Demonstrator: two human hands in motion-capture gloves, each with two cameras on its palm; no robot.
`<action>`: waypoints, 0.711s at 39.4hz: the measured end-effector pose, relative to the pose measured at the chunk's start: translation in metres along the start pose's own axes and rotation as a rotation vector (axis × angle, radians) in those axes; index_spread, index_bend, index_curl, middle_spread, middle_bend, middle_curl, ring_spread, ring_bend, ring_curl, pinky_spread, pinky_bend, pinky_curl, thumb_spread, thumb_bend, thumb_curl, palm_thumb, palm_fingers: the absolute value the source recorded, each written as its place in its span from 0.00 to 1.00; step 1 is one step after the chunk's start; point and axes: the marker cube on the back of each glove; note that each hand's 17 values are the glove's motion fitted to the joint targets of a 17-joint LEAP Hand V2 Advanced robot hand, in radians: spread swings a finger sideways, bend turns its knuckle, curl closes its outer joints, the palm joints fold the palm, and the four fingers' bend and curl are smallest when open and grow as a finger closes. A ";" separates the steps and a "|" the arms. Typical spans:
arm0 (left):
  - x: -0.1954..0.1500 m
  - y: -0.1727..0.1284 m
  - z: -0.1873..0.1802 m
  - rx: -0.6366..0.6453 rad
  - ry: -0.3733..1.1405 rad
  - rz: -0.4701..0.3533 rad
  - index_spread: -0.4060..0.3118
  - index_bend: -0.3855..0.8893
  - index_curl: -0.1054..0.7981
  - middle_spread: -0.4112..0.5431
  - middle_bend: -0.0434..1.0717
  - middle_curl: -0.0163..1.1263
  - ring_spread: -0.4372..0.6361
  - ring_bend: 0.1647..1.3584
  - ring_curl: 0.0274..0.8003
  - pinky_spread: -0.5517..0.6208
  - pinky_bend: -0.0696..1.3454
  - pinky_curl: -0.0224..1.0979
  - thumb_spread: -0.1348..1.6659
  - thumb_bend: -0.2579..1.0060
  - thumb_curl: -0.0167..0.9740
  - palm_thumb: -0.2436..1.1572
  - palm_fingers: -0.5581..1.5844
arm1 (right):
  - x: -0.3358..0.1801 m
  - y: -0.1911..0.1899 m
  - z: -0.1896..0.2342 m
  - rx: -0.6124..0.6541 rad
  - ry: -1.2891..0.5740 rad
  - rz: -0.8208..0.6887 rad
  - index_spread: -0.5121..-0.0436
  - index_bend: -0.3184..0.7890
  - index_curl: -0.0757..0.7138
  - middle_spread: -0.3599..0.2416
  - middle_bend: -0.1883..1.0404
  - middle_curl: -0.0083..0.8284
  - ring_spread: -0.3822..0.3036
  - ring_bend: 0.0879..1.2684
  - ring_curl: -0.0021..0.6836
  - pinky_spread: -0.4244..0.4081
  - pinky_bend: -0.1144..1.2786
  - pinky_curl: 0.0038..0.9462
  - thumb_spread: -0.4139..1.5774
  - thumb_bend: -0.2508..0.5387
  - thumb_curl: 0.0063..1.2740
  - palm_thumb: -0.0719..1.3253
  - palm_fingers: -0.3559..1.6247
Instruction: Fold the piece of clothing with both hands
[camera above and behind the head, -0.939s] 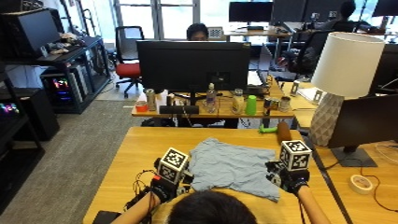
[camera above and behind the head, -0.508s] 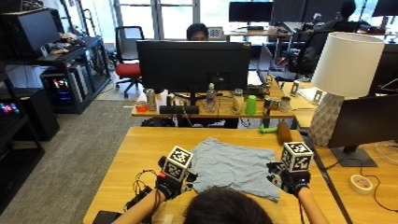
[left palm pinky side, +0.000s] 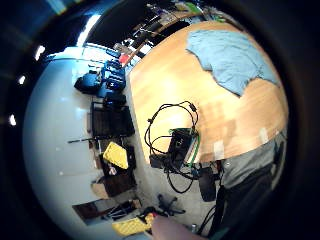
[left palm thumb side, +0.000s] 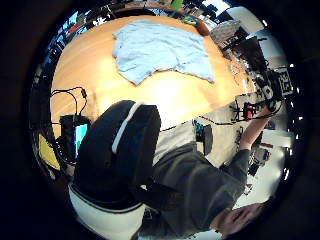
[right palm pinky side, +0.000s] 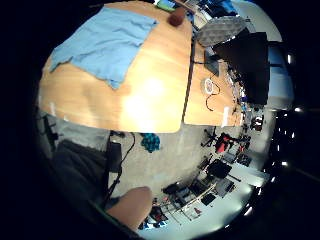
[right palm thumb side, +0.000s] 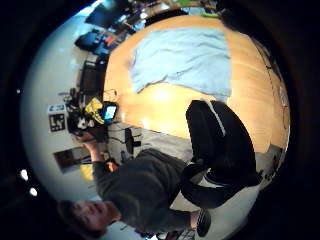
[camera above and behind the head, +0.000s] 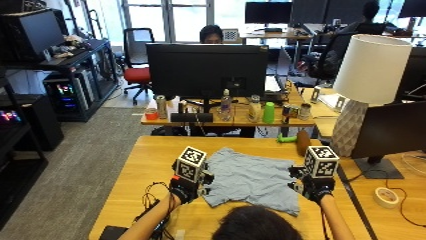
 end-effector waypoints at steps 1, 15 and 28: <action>0.000 0.000 -0.001 -0.002 0.000 -0.001 0.52 0.41 0.32 0.77 0.17 0.11 0.92 0.28 0.18 0.92 0.30 0.23 0.70 0.20 0.20 0.26 0.20 | 0.000 0.000 -0.001 0.003 0.000 0.002 0.37 0.42 0.47 0.57 0.31 0.35 0.67 0.12 0.33 0.79 0.26 0.29 0.87 0.65 0.15 0.44 0.38; 0.009 -0.006 -0.003 -0.050 0.068 0.020 0.52 0.39 0.33 0.78 0.16 0.12 0.91 0.30 0.21 0.91 0.32 0.26 0.70 0.19 0.23 0.27 0.19 | 0.003 -0.013 0.014 0.011 -0.051 0.006 0.42 0.43 0.48 0.57 0.30 0.37 0.64 0.18 0.40 0.76 0.29 0.33 0.85 0.57 0.17 0.48 0.41; 0.038 -0.066 0.026 -0.175 0.067 0.070 0.51 0.40 0.33 0.75 0.19 0.13 0.88 0.32 0.23 0.86 0.39 0.30 0.69 0.19 0.25 0.30 0.24 | 0.009 -0.042 0.045 -0.105 -0.034 0.016 0.47 0.37 0.44 0.56 0.33 0.42 0.55 0.27 0.48 0.70 0.31 0.36 0.83 0.50 0.20 0.52 0.45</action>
